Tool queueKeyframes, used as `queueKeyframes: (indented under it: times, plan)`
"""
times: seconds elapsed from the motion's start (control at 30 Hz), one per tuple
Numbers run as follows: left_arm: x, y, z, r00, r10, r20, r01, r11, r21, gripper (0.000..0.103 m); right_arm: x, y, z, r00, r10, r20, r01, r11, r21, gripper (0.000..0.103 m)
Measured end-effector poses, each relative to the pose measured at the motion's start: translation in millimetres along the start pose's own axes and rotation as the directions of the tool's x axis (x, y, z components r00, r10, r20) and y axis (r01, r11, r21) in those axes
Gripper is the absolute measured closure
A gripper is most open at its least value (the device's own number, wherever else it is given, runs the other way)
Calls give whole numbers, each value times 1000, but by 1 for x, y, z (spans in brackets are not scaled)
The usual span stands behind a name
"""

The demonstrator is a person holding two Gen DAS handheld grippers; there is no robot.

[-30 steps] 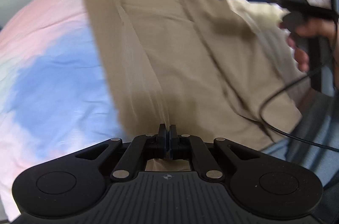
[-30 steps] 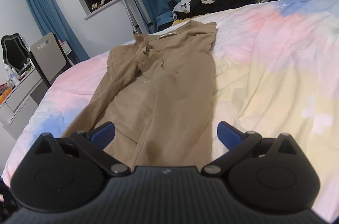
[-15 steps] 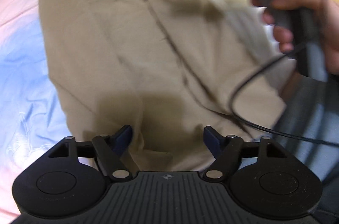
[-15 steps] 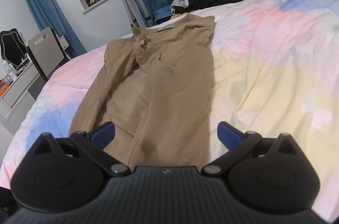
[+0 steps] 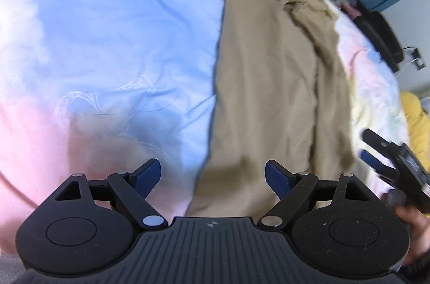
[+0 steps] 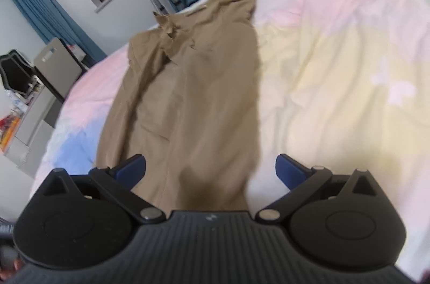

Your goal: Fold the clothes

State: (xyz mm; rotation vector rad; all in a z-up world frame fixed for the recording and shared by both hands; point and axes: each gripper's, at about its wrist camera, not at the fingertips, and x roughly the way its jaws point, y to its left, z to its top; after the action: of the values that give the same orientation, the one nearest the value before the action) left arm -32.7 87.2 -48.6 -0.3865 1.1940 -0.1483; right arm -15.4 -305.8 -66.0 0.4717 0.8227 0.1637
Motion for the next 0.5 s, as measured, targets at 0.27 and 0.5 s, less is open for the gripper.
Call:
queueKeyframes:
  times: [0.27, 0.5]
  plan:
    - [15, -26, -17, 992, 50, -119, -26, 980, 198, 21, -4, -13, -31, 974, -123, -189, 148, 981, 124, 0]
    - [21, -34, -35, 971, 50, -233, 20, 957, 289, 31, -8, 8, -60, 906, -97, -412, 128, 991, 50, 0]
